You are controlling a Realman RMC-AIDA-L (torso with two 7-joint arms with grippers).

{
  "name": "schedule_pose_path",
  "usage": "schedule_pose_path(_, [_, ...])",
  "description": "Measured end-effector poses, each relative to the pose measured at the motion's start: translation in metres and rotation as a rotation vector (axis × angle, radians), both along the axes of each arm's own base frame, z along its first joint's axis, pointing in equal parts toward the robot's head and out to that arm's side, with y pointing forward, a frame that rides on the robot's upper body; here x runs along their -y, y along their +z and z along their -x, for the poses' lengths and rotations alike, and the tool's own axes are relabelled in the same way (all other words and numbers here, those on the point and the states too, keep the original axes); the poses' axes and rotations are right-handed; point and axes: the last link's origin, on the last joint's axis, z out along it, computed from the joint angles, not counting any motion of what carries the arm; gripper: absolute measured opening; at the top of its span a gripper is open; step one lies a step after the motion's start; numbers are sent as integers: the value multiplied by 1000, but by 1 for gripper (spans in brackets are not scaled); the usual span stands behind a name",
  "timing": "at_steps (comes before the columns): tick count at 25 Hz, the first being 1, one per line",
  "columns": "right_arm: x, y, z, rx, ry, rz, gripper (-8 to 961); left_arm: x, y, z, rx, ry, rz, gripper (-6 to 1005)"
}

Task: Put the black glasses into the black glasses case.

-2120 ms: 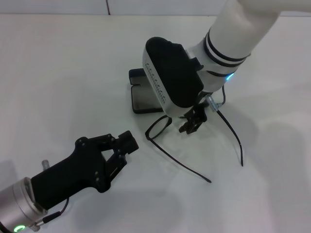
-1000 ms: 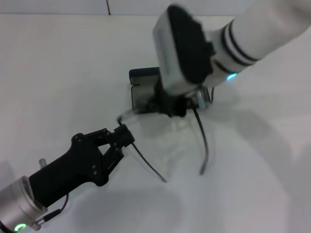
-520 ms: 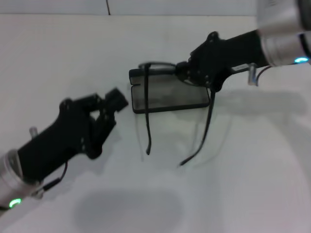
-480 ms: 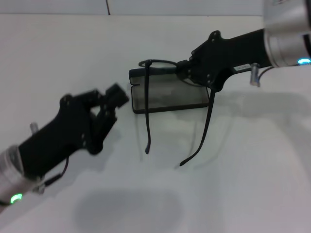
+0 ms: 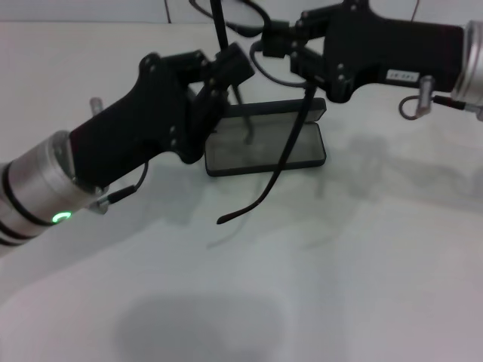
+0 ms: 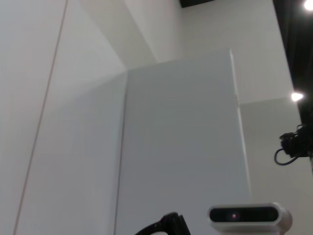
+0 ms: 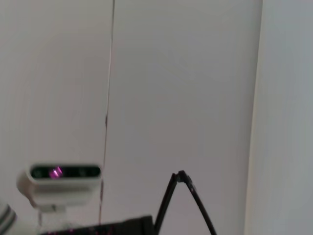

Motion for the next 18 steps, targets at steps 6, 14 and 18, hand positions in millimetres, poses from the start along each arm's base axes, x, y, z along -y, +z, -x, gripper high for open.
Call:
schedule_pose_path(6, [-2,5,-5,-55,-1,34,77,-7,-2,-11,5,-34,18,42])
schedule_pose_path(14, [9,3,-11,-92,16,92,70,1,-4,-3,10,2,17,41])
schedule_pose_path(18, [13,2,-15,-116,8,113,44,7,-5,1,21,9,21,41])
